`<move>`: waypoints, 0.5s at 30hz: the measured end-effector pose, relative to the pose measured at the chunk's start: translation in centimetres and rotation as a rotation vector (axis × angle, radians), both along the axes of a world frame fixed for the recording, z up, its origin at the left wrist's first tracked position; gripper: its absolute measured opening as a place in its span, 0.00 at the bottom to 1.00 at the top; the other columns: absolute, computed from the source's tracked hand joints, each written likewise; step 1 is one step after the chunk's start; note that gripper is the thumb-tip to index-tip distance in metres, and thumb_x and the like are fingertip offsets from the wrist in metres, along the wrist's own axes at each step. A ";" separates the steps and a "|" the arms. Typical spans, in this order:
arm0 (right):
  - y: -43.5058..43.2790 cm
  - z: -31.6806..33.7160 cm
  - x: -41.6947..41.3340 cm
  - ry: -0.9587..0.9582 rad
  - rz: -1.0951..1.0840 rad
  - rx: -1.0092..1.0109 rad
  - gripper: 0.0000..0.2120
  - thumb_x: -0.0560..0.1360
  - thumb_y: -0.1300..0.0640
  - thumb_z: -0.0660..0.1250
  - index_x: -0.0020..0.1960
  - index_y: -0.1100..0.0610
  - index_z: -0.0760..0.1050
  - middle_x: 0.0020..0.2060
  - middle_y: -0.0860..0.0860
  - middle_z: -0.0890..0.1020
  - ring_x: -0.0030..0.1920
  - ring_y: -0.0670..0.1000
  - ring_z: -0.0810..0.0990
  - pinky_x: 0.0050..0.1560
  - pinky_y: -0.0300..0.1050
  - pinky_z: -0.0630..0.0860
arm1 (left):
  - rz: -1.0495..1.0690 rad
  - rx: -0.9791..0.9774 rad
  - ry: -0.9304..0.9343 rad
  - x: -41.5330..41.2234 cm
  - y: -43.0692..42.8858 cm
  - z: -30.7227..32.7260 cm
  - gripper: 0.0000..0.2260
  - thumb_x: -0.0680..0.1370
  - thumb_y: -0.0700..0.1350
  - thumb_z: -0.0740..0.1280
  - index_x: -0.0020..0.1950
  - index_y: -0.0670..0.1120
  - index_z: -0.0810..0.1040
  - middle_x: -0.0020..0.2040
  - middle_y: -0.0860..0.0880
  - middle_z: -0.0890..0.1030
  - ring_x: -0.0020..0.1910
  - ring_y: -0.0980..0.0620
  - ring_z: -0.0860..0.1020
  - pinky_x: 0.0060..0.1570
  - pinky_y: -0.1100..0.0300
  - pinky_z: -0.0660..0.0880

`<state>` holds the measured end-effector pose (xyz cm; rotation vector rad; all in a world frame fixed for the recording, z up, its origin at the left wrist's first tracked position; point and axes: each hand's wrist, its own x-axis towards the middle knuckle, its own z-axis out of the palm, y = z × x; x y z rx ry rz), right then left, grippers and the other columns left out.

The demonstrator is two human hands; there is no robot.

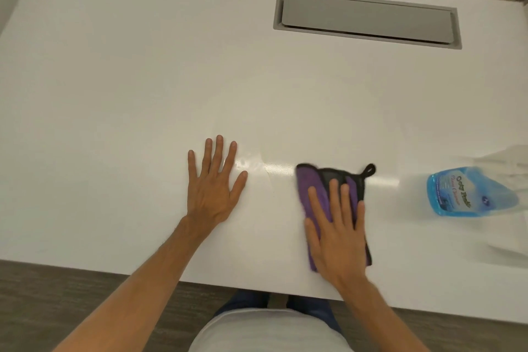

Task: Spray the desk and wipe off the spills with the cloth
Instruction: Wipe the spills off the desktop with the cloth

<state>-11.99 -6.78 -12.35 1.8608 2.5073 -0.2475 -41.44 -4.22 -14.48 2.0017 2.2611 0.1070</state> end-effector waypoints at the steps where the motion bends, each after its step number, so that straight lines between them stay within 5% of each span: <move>1: -1.0 0.0 -1.0 0.012 0.052 -0.007 0.29 0.84 0.42 0.47 0.83 0.47 0.49 0.83 0.56 0.49 0.82 0.59 0.47 0.78 0.68 0.52 | 0.001 0.000 -0.005 0.0 0.0 0.1 0.30 0.84 0.60 0.47 0.84 0.52 0.47 0.85 0.46 0.48 0.83 0.45 0.45 0.79 0.36 0.47; 15: 11.5 -0.1 -12.3 0.056 0.232 0.016 0.28 0.84 0.43 0.48 0.82 0.47 0.51 0.82 0.57 0.51 0.82 0.60 0.47 0.77 0.68 0.51 | 0.022 -0.020 0.040 -0.1 0.0 0.1 0.29 0.85 0.59 0.47 0.84 0.51 0.46 0.85 0.46 0.48 0.83 0.44 0.46 0.78 0.34 0.49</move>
